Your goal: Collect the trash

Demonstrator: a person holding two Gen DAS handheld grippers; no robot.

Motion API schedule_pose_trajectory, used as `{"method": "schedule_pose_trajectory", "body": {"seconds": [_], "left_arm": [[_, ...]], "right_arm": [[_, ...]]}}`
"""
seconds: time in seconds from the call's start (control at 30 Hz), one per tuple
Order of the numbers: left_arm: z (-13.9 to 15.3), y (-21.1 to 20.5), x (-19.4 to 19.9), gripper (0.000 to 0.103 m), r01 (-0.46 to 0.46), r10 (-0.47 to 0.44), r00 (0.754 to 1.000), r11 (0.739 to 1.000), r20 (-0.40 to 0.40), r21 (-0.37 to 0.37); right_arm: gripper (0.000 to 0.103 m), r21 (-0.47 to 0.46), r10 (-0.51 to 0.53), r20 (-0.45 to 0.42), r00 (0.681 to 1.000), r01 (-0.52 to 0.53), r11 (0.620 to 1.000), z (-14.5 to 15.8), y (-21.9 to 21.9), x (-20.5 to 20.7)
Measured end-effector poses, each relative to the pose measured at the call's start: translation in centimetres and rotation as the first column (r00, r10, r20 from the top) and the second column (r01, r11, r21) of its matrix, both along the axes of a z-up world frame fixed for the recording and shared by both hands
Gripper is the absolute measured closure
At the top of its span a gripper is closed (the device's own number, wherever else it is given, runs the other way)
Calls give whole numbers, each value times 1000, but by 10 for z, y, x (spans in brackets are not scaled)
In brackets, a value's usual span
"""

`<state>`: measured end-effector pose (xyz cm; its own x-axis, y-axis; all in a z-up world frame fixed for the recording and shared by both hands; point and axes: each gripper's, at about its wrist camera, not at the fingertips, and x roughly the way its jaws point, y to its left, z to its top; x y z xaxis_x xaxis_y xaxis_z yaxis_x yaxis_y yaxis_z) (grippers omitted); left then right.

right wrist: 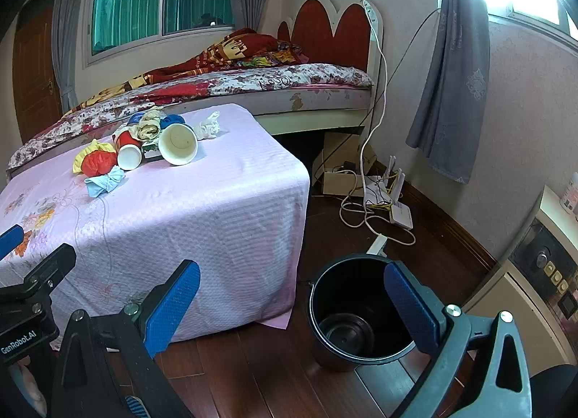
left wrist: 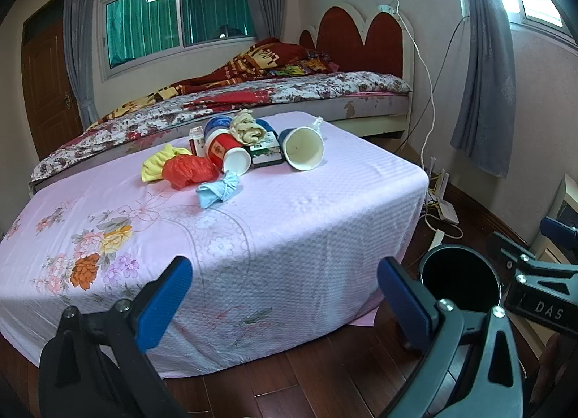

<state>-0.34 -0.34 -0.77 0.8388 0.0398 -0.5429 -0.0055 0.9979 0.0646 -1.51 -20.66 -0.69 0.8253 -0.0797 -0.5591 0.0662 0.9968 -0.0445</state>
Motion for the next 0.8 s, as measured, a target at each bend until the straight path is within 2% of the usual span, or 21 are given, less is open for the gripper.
{"method": "schedule_pose_trajectory", "body": {"seconds": [0.8], "left_arm": [[-2,-5,2,1,7,-7,1000,1000,-6,-3]], "right_arm": [[0,1,0,-1,1000,0,1000,0,1,0]]}}
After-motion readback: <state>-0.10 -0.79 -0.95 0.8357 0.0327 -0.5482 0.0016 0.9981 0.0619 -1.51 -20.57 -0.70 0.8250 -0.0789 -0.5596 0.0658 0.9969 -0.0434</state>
